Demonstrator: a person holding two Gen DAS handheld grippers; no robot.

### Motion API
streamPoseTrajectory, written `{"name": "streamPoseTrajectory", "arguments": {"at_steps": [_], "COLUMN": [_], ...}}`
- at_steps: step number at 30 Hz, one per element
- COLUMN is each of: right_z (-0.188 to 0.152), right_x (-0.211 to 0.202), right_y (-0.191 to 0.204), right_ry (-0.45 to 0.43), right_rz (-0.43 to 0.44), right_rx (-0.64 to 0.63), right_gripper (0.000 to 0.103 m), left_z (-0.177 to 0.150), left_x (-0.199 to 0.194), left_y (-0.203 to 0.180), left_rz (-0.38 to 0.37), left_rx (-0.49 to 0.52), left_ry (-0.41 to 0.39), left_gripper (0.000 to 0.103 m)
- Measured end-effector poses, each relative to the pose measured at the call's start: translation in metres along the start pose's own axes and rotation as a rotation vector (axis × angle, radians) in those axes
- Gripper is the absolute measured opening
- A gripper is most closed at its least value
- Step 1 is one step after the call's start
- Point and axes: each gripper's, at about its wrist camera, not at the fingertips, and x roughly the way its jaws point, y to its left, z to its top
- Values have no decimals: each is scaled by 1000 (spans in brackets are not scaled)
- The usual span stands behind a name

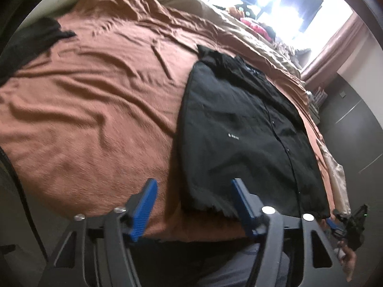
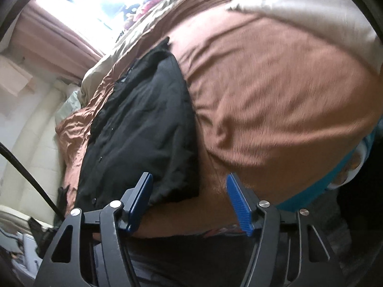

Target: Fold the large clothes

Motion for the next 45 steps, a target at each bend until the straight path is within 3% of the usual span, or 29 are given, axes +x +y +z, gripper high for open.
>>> {"name": "streamPoseTrajectory", "arguments": {"at_steps": [4,11,15,17,20,27,33,38,45], "right_z": [5,19,21,19,16,14,11,2,-9], "right_x": [15,42,55,58,58,26,-15,-53,-111], "right_y": [-6,-10,-9,-11,-17,13,46,58,65], "right_ry": [23,36,36,29,22,-67,-128,-166,-227], "right_rz": [83,155,168,156,156,150,195,248,320], "right_rx": [42,93,107,114,149,73,0,-27,-71], "right_gripper": [55,55,53,31,15,8,8,8,8], "left_z": [2,11,18,18,14,14,26,32,38], "left_x": [18,43,54,55,49,16,-30,-75,-136], "left_y": [4,13,14,13,14,10,2,5,-8], "left_rz": [-12,-69,-91,-91,-97,-122,-183,-246,-294], "left_rx": [-16,-84,-110,-108,-95,-97,-99,-143,-128], "left_ry": [33,65,82,87,92,23,-48,-117,-216], "left_gripper": [59,48,33,30,17,7,6,6,6]}}
